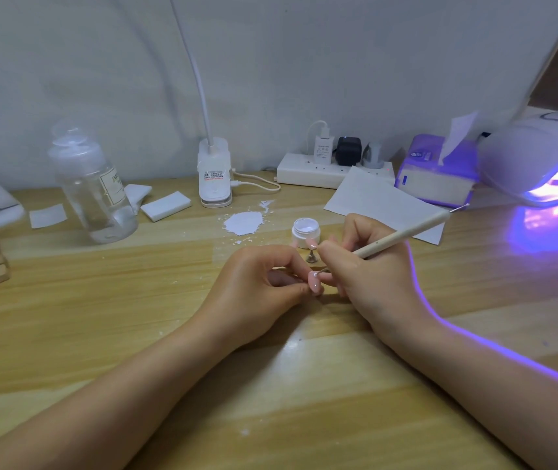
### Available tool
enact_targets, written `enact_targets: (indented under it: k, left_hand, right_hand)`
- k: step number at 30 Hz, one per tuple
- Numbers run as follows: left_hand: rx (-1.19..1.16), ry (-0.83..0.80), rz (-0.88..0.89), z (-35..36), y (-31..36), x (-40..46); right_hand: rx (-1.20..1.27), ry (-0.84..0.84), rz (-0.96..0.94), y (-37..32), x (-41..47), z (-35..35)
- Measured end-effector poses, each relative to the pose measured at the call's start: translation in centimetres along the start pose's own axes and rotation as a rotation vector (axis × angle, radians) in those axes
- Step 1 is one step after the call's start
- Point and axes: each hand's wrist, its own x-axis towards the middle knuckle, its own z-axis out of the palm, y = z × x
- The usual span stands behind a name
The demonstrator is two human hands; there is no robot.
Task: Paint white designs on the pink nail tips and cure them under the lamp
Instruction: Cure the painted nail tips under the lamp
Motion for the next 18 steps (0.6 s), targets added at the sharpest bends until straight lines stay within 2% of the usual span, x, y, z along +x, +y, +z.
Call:
enact_targets:
  k: [9, 18]
  left_hand:
    - [-0.001, 0.007, -0.025, -0.01, 0.16, -0.07]
    - [-0.021, 0.009, -0.027, -0.03, 0.23, -0.14]
  right_hand:
    - [0.108, 0.071, -0.006, 0.47, 0.42, -0.38]
    - [0.086, 0.008, -0.045, 0.08, 0.17, -0.62]
